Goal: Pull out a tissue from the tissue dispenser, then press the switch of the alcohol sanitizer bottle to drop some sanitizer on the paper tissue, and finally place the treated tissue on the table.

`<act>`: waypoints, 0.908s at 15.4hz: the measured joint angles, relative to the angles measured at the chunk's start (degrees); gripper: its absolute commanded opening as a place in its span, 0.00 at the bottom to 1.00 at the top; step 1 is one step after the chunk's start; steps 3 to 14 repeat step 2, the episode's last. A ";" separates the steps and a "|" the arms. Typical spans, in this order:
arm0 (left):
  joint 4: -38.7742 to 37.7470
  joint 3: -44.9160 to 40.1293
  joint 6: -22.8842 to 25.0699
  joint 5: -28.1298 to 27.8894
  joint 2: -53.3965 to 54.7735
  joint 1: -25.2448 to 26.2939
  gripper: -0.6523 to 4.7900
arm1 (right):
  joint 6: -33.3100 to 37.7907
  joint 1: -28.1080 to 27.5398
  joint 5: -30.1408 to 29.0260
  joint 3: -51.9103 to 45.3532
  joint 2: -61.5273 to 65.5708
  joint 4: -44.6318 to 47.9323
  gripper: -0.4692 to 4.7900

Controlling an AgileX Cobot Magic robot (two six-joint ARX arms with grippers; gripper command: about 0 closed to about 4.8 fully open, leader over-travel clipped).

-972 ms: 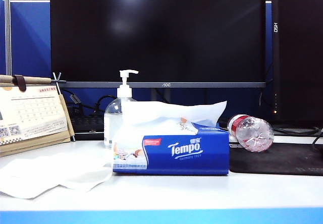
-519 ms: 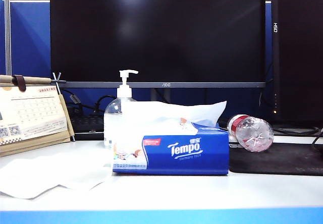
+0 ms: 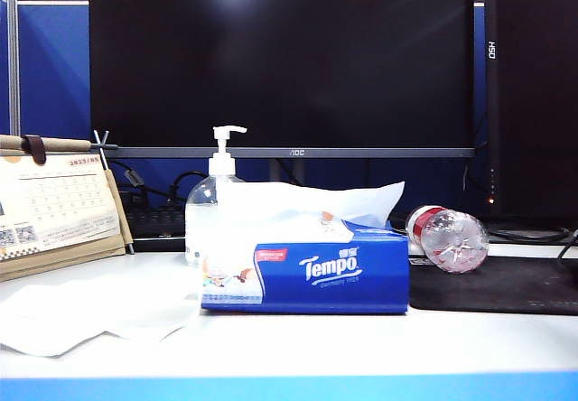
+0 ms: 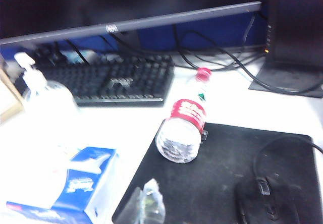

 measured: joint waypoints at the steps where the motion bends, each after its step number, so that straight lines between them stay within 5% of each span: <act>1: -0.02 0.00 0.00 -0.76 0.00 -0.07 0.11 | 0.22 -0.04 0.11 -0.33 -0.28 0.11 0.09; 14: -0.02 0.00 0.00 -0.83 0.00 -0.04 0.11 | 0.28 -0.04 0.17 -0.33 -0.68 -0.17 0.09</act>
